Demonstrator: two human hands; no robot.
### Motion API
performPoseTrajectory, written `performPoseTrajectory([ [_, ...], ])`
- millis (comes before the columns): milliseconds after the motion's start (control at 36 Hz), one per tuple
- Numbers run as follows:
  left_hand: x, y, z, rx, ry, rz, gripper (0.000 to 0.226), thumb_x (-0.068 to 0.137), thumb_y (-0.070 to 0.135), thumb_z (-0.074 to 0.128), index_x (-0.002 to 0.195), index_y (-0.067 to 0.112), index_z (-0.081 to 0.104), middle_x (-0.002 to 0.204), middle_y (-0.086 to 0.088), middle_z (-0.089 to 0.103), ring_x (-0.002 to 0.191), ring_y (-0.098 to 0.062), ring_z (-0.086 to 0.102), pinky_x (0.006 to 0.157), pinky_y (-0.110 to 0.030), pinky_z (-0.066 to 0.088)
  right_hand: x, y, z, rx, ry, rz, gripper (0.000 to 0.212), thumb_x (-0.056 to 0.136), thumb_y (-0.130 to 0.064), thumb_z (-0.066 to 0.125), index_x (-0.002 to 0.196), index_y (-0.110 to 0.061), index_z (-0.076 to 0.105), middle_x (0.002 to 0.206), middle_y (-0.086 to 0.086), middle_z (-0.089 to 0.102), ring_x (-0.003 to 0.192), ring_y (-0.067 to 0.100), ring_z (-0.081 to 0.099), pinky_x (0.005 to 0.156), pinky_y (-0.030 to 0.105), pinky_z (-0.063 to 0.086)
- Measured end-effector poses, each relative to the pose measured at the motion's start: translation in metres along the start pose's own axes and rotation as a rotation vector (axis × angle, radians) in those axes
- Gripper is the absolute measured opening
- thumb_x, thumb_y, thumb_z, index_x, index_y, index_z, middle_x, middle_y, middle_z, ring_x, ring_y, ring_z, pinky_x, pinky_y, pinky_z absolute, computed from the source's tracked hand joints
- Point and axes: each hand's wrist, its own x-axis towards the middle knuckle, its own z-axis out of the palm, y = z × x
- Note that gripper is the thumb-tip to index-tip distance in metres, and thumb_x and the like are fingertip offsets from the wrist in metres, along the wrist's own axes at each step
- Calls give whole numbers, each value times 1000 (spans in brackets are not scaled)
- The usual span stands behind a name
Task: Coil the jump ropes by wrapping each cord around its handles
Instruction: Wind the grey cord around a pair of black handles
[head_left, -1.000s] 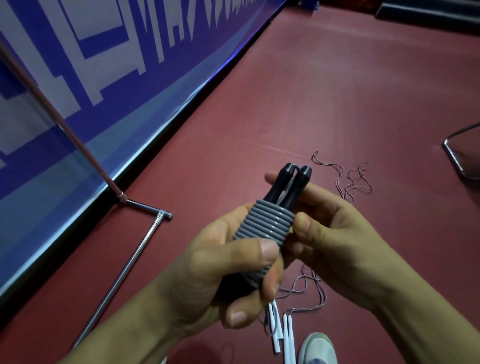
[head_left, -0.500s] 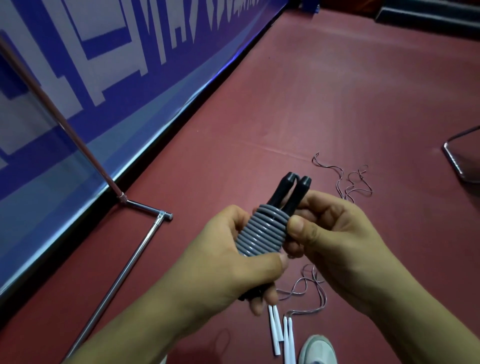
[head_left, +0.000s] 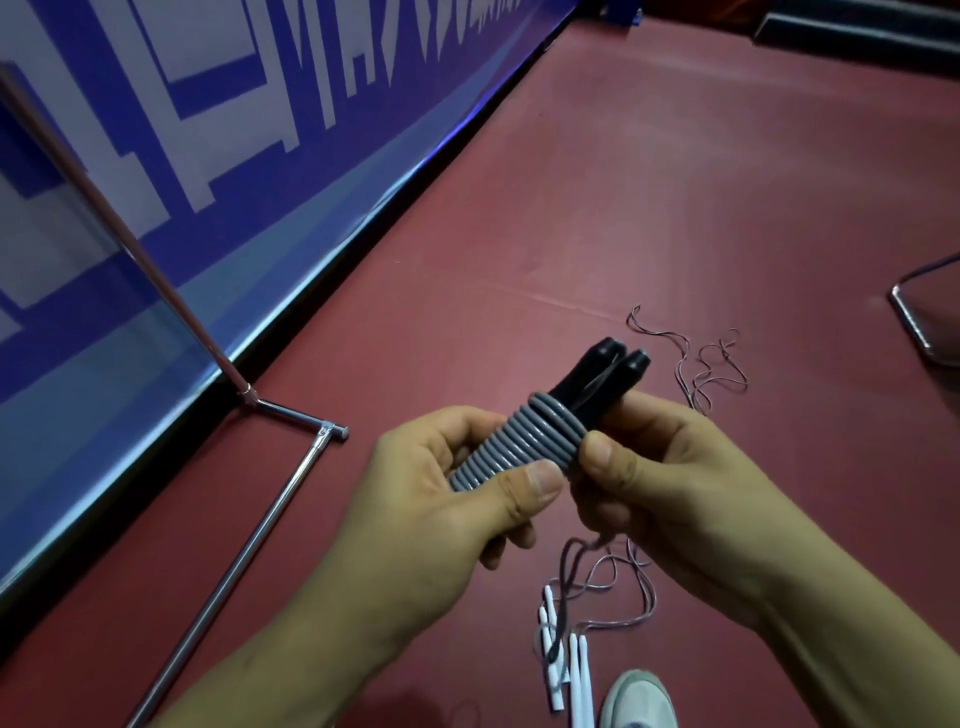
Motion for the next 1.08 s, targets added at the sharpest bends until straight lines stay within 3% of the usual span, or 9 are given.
performPoseTrajectory([
  [111, -2, -3, 2, 22, 6, 37, 29, 73, 23, 80, 98, 15, 68, 71, -6, 67, 54, -20, 63, 47, -26, 46, 0, -6, 2, 11, 0, 23, 35, 77, -14, 71, 109, 0, 73, 76, 14, 43, 56, 14, 35, 51, 24, 29],
  [194, -2, -4, 5, 7, 14, 130, 54, 74, 14, 78, 117, 38, 57, 83, -7, 59, 51, -26, 60, 45, -26, 46, 0, -7, 0, 15, -15, 47, 29, 79, -14, 72, 106, -4, 74, 71, 11, 44, 56, 15, 33, 53, 27, 28],
  [250, -2, -4, 4, 25, -16, 194, 61, 78, 10, 76, 123, 44, 54, 85, -7, 55, 51, -26, 59, 46, -23, 47, -1, -6, -3, 27, -53, 53, 36, 77, -21, 82, 107, -5, 74, 73, 11, 44, 57, 14, 34, 54, 25, 30],
  [361, -5, -3, 5, 58, -86, 241, 45, 83, 9, 72, 117, 38, 65, 85, 0, 57, 53, -22, 59, 47, -20, 48, -3, -7, -8, 60, -95, 65, 52, 72, -29, 90, 113, -4, 72, 77, 11, 43, 56, 11, 37, 54, 21, 35],
  [472, -4, -4, 6, 32, -79, 212, 39, 83, 11, 73, 114, 33, 65, 87, -6, 55, 50, -25, 60, 43, -24, 47, -4, -7, -10, 96, -122, 64, 51, 72, -27, 90, 112, -3, 72, 74, 6, 46, 55, 8, 39, 54, 20, 37],
  [611, -2, -6, 9, -14, -67, 194, 36, 84, 13, 73, 113, 33, 63, 86, -10, 56, 47, -32, 60, 41, -32, 47, -4, -8, -11, 89, -128, 49, 46, 74, -27, 88, 111, -3, 74, 77, 9, 37, 58, 10, 34, 57, 25, 28],
  [778, -3, -6, 8, -100, -111, 161, 33, 85, 12, 71, 112, 28, 63, 87, -12, 59, 46, -30, 59, 41, -29, 46, -7, -9, -14, 8, -105, 6, 54, 75, -31, 87, 104, 10, 68, 75, 10, 50, 57, 10, 41, 56, 21, 41],
  [944, -1, -6, 6, -258, -171, 112, 38, 81, 21, 74, 116, 22, 60, 90, -20, 58, 45, -28, 56, 43, -25, 45, -5, -6, -10, -200, -2, -76, 62, 76, -51, 82, 101, 5, 70, 72, 3, 60, 60, 16, 46, 56, 29, 37],
  [1083, 2, -8, 5, -270, -159, 87, 32, 86, 15, 73, 114, 22, 60, 90, -24, 58, 44, -26, 55, 41, -23, 43, -6, -3, -5, -343, 151, -141, 44, 77, -53, 78, 94, -13, 78, 67, 6, 63, 60, 15, 51, 55, 25, 44],
])
